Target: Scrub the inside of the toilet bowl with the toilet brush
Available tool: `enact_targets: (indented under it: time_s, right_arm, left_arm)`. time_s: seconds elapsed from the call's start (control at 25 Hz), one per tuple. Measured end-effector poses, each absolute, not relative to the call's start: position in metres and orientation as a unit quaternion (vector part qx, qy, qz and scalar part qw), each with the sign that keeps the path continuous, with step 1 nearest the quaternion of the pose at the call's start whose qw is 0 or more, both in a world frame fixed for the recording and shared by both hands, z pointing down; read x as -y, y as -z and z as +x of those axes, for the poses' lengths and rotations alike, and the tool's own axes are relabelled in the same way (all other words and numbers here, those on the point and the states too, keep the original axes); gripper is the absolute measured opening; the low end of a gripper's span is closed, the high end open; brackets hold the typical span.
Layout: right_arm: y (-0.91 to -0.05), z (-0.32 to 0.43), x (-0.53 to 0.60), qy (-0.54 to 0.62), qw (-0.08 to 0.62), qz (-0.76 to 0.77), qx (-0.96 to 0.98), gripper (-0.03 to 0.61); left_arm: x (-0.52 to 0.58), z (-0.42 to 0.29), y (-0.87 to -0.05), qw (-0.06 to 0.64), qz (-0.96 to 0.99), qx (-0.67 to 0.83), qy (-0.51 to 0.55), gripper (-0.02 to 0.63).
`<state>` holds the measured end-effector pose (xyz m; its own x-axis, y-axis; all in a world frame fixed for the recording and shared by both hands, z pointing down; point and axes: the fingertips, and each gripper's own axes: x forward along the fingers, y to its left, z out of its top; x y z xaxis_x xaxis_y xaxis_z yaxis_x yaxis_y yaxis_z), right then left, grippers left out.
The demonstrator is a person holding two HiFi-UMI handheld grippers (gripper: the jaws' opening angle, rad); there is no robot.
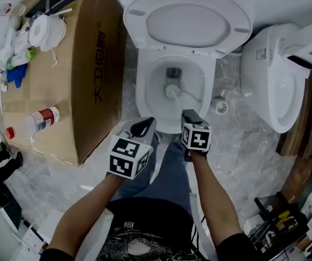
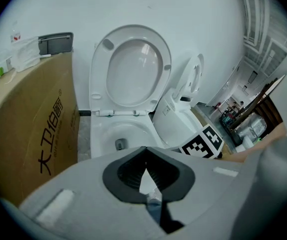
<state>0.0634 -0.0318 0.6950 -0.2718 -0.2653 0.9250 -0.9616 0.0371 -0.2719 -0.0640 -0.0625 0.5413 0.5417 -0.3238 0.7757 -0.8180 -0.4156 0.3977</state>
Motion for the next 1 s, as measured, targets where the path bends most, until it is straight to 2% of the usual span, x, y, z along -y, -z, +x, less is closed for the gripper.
enact_targets:
  time_s: [0.24, 0.68, 1.0]
  right_arm:
    - [-0.661, 0.079, 0.024, -0.483, 0.347, 0.485, 0.642, 0.152]
    - [-0.566, 0.120, 0.017, -0.443, 0.285, 0.483, 0.699, 0.152]
    - [-0.501, 0.131, 0.005, -0.414, 0.238, 0.479, 0.736, 0.152]
  left_arm:
    - [0.067, -0.046, -0.522, 0.386, 0.790, 0.377, -0.292, -0.002]
    - [0.050, -0.003, -0.464, 0.347, 0.797, 0.421, -0.261, -0.002]
    - [0.036, 0.004, -0.420, 0.317, 0.789, 0.478, -0.219, -0.002]
